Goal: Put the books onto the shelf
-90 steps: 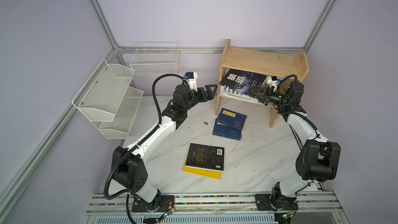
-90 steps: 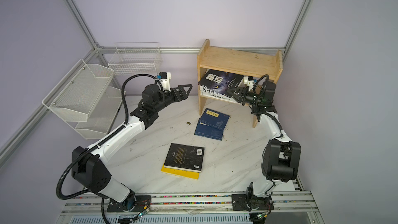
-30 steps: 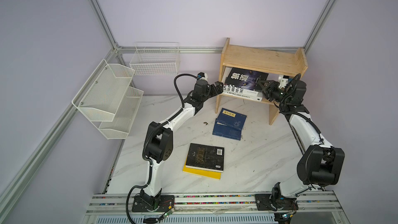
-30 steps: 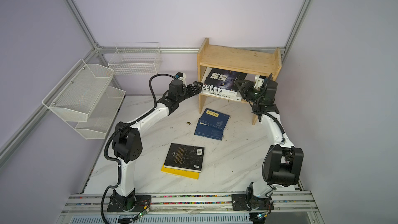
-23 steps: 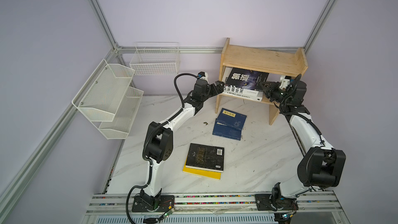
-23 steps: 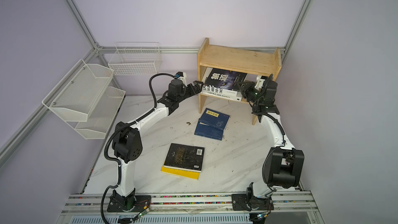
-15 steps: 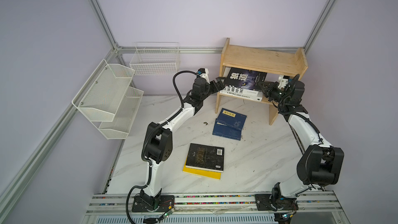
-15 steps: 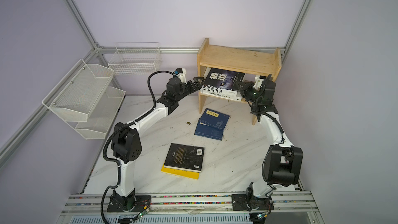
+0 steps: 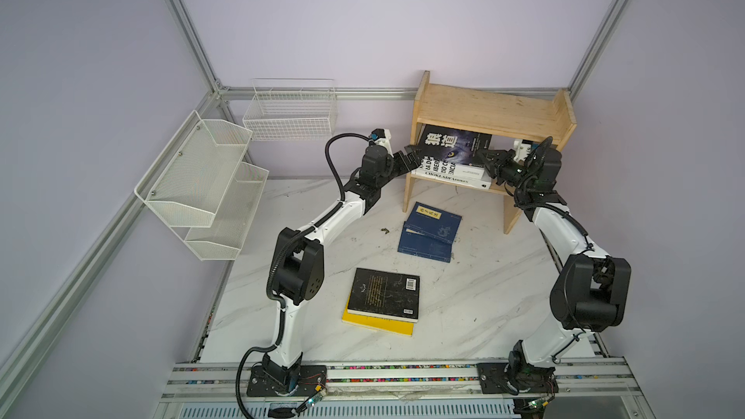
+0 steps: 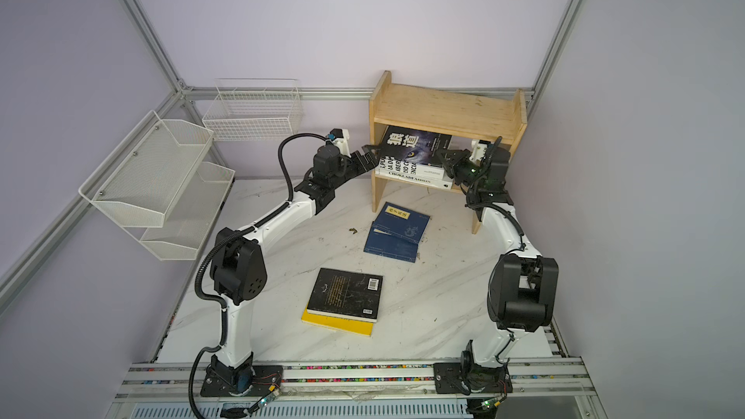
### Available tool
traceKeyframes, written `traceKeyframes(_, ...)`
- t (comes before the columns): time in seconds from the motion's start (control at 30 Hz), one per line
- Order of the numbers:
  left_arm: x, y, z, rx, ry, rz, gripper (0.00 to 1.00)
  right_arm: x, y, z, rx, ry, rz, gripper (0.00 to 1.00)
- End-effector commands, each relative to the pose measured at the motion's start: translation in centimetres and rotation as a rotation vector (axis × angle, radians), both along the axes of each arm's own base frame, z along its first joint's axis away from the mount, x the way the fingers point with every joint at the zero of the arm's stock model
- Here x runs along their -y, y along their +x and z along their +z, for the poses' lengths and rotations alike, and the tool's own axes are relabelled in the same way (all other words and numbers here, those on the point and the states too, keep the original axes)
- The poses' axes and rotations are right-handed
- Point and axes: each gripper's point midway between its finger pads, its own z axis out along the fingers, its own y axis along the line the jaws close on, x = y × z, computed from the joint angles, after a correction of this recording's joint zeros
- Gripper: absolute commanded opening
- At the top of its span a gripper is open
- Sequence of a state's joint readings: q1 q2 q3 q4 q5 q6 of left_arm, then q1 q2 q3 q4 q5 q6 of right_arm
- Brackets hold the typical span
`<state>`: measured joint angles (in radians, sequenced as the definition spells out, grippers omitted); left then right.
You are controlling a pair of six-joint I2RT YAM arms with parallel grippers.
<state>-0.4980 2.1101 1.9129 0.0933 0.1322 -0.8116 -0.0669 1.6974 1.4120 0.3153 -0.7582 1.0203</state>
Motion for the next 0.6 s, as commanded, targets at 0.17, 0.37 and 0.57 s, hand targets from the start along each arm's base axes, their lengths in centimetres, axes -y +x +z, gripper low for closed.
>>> traceKeyframes(0.17, -0.4, 0.8, 4.2, 0.061, -0.038, 0.035, 1.00, -1.0, -0.1, 1.6, 0.063, -0.029, 0.065, 0.09)
traceKeyframes(0.37, -1.0, -0.4, 6.5, 0.126, -0.083, 0.035, 1.00, -1.7, -0.8, 1.9, 0.087, 0.007, 0.117, 0.07)
traceKeyframes(0.57, -0.8, -0.1, 6.5, 0.114, -0.086, 0.027, 1.00, -1.9, -0.8, 1.9, 0.079, 0.015, 0.136, 0.07)
